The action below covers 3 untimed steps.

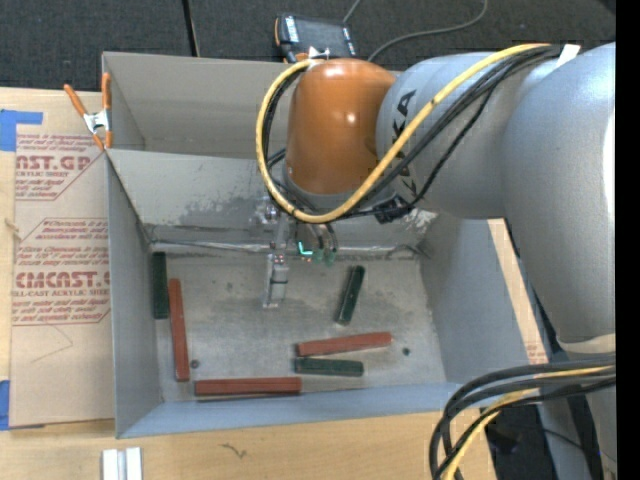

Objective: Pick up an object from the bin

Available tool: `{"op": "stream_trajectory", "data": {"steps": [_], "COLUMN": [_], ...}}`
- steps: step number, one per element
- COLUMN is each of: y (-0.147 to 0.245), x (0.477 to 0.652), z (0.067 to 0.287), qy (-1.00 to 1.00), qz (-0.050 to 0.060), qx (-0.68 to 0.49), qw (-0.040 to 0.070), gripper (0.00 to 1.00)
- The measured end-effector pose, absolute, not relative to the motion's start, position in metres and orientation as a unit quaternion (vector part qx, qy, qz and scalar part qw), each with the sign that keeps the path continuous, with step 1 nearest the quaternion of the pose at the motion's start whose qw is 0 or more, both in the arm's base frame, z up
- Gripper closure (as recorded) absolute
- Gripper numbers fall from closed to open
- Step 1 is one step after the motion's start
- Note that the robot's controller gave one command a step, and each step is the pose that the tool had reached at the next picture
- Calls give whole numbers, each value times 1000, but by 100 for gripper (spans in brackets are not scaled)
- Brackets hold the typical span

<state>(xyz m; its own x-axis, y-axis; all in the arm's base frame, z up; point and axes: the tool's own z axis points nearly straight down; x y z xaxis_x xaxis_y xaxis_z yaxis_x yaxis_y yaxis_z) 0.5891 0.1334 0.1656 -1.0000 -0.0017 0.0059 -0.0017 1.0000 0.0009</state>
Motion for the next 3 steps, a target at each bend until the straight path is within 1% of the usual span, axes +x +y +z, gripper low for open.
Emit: {"op": "stream_trajectory", "data": {"steps": [1,2,3], "y": [142,83,13], "x": [504,497,485], "z": [110,89,74], "qy": [-989,-993,-992], "qz": [0,1,1], "qx": [149,114,128], "qw": [2,2,-5], "gripper": [0,0,0]}}
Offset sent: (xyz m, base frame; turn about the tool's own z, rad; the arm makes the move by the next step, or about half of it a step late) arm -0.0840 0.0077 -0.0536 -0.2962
